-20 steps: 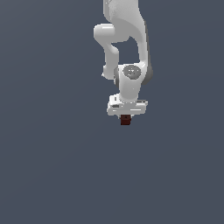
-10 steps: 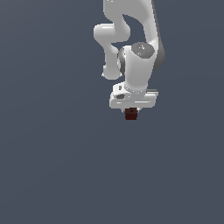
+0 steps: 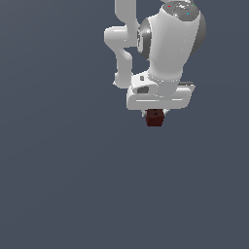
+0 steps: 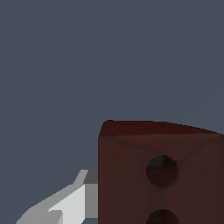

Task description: Pick up the object and move it to a goal position.

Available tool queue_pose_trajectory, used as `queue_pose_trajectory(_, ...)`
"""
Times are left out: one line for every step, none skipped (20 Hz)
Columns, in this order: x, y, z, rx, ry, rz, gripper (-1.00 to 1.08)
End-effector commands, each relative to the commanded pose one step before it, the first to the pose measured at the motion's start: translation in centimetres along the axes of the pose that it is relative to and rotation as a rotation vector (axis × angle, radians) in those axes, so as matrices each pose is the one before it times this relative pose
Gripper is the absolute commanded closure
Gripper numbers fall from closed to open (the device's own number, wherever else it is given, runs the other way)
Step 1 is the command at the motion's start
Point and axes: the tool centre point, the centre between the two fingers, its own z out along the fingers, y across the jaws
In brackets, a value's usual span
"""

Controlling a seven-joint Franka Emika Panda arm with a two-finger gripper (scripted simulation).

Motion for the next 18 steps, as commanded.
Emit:
queue_pose_trajectory(0.817, -0.356, -2.366, 0.00010, 0.00109, 0.00011, 1.08)
queue_pose_trajectory(0.310, -0.133, -0.829, 0.00000, 0.00000, 0.00000, 1.08)
queue_pose_trajectory(0.302, -0.129, -0.801, 0.00000, 0.00000, 0.00000, 1.08)
queue_pose_trajectory(0.294, -0.125, -0.776, 0.00000, 0.00000, 0.00000, 1.08)
queue_pose_trajectory(0.287, -0.121, -0.751, 0.00000, 0.00000, 0.00000, 1.08)
queue_pose_trajectory(0.279, -0.071, -0.742, 0.00024, 0.00019, 0.00062, 1.08)
queue_pose_trajectory(0.273, -0.115, -0.706, 0.00000, 0.00000, 0.00000, 1.08)
queue_pose_trajectory(0.266, -0.111, -0.685, 0.00000, 0.00000, 0.00000, 1.08)
queue_pose_trajectory(0.260, -0.108, -0.664, 0.00000, 0.00000, 0.00000, 1.08)
queue_pose_trajectory(0.254, -0.105, -0.644, 0.00000, 0.00000, 0.00000, 1.08)
queue_pose_trajectory(0.248, -0.102, -0.625, 0.00000, 0.00000, 0.00000, 1.08)
queue_pose_trajectory(0.242, -0.100, -0.607, 0.00000, 0.00000, 0.00000, 1.08)
queue_pose_trajectory(0.236, -0.097, -0.588, 0.00000, 0.00000, 0.00000, 1.08)
queue_pose_trajectory(0.230, -0.094, -0.571, 0.00000, 0.00000, 0.00000, 1.08)
queue_pose_trajectory(0.225, -0.091, -0.554, 0.00000, 0.00000, 0.00000, 1.08)
queue_pose_trajectory(0.219, -0.089, -0.537, 0.00000, 0.00000, 0.00000, 1.08)
queue_pose_trajectory(0.214, -0.086, -0.520, 0.00000, 0.00000, 0.00000, 1.08)
queue_pose_trajectory(0.208, -0.084, -0.504, 0.00000, 0.00000, 0.00000, 1.08)
